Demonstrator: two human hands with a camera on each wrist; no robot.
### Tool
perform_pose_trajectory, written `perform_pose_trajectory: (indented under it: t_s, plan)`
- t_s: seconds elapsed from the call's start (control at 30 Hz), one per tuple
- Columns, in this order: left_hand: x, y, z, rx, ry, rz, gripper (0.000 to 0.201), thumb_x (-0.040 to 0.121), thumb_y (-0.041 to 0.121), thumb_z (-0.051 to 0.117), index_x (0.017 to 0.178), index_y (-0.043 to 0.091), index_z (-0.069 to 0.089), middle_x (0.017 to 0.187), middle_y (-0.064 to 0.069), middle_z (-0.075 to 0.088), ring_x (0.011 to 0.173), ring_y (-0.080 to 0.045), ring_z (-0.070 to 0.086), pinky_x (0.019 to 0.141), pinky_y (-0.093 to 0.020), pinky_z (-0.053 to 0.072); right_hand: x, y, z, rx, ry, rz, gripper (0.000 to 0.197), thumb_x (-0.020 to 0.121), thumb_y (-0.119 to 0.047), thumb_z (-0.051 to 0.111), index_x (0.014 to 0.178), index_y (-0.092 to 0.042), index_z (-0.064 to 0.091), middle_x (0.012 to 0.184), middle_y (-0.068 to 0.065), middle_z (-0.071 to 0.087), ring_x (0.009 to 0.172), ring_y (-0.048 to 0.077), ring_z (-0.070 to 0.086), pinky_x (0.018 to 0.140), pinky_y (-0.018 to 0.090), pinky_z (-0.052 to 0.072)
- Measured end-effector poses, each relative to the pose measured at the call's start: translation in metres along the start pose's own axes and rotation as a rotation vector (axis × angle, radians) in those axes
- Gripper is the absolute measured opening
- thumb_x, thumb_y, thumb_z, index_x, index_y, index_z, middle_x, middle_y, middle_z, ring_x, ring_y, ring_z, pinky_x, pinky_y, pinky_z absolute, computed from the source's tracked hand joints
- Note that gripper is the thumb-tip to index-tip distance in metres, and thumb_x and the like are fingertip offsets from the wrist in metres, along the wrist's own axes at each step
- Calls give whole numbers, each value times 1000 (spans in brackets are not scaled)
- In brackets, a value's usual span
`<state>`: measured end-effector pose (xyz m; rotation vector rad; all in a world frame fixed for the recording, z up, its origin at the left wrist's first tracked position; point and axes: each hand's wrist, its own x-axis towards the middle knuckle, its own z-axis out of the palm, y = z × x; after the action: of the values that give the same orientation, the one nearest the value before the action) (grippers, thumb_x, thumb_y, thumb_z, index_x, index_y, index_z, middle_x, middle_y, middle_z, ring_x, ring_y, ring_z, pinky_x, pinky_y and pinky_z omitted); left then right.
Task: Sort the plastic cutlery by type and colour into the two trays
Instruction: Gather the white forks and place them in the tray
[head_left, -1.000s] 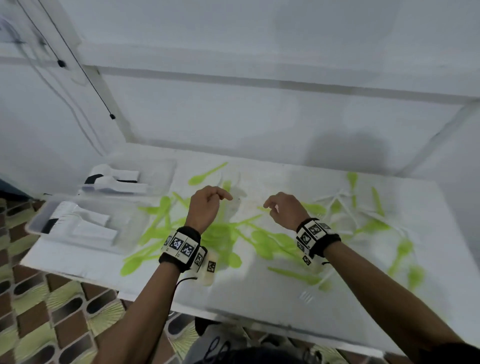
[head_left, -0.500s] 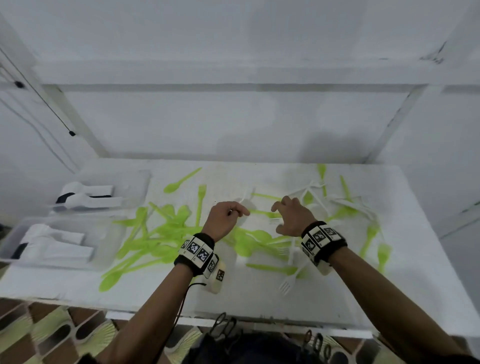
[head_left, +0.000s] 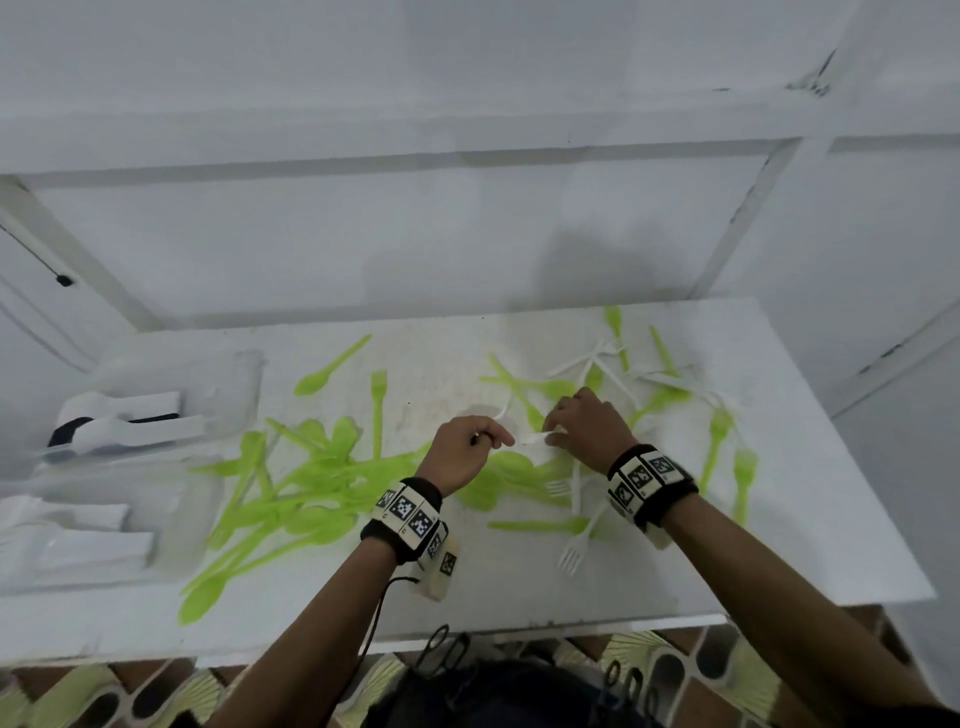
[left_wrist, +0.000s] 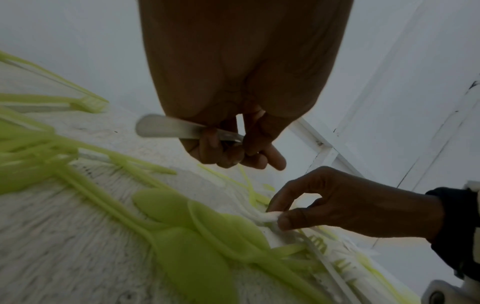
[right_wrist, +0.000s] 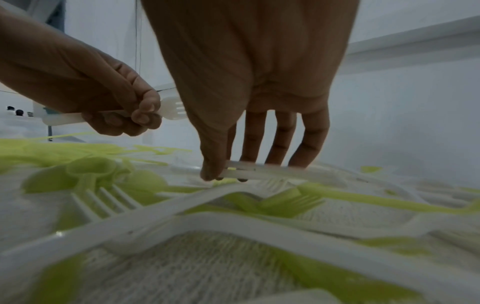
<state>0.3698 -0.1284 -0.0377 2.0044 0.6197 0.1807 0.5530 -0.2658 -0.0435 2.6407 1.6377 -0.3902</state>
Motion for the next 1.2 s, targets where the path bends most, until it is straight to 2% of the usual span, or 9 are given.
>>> perform_pose_trajectory:
  t_s: [0.13, 0.27, 0.43, 0.57, 0.63, 0.73, 0.83, 1.0, 1.2]
  plan:
    - [4, 1, -4, -52, 76, 21, 44, 89, -10, 46, 84, 21, 78, 82, 3, 68, 70, -1, 56, 63, -11, 38, -8, 8, -2, 173, 11, 1, 20, 86, -31, 77, 104, -24, 77, 116, -4, 70, 116, 23, 48, 94, 40, 45]
    - [14, 6, -2, -94, 134, 28, 39, 92, -4, 48, 88, 18, 79, 88, 4, 70, 74, -1, 60, 65, -9, 39, -20, 20, -13, 338, 101, 126, 15, 91, -19, 73, 103, -9, 73, 100, 13, 73, 99, 29, 65, 85, 38, 50]
    - [33, 11, 24, 105, 25, 133, 17, 94, 19, 67, 107, 25, 78, 96, 4, 62, 76, -6, 55, 73, -20, 44, -49, 40, -15, 493, 184, 288, 41, 96, 1, 52, 132, -18, 55, 92, 9, 71, 73, 20, 64, 72, 42, 58]
    - [53, 21, 52, 464, -109, 80, 41, 94, 45, 67, 131, 29, 67, 126, -2, 53, 120, -20, 52, 92, -37, 50, -73, 45, -11, 743, 303, 415, 49, 88, 11, 41, 122, -24, 44, 93, 14, 61, 60, 17, 57, 50, 29, 52]
    - [59, 26, 65, 563, -144, 87, 44, 95, 49, 63, 134, 28, 65, 135, -3, 48, 130, -21, 44, 95, -38, 49, -80, 54, -6, 707, 360, 388, 46, 84, 12, 40, 110, -23, 52, 96, 13, 60, 59, 22, 60, 55, 34, 51]
    - [62, 34, 81, 620, -112, 114, 27, 95, 42, 64, 114, 26, 73, 127, -2, 51, 122, -22, 47, 86, -38, 51, -85, 72, 9, 573, 422, 334, 34, 89, 9, 47, 96, -14, 71, 96, 9, 59, 72, 29, 64, 70, 41, 53]
    - [64, 39, 94, 627, -56, 59, 14, 90, 34, 66, 93, 21, 71, 111, -2, 53, 109, -24, 52, 76, -37, 50, -83, 86, 16, 601, 464, 323, 33, 92, 5, 51, 94, -16, 77, 92, 5, 58, 72, 24, 60, 69, 42, 53]
    - [60, 44, 103, 634, -87, 12, 13, 86, 31, 63, 88, 21, 57, 88, 2, 55, 83, -22, 55, 66, -31, 36, -68, 96, 6, 689, 487, 238, 34, 89, 2, 50, 95, -19, 77, 87, 1, 61, 73, 20, 61, 73, 35, 50]
    - [34, 32, 85, 422, 15, 70, 12, 80, 16, 68, 87, 18, 58, 79, 0, 65, 69, -19, 53, 66, -34, 43, -31, 92, -23, 690, 353, 163, 38, 91, -2, 48, 88, -22, 81, 85, 4, 63, 72, 18, 59, 72, 29, 43]
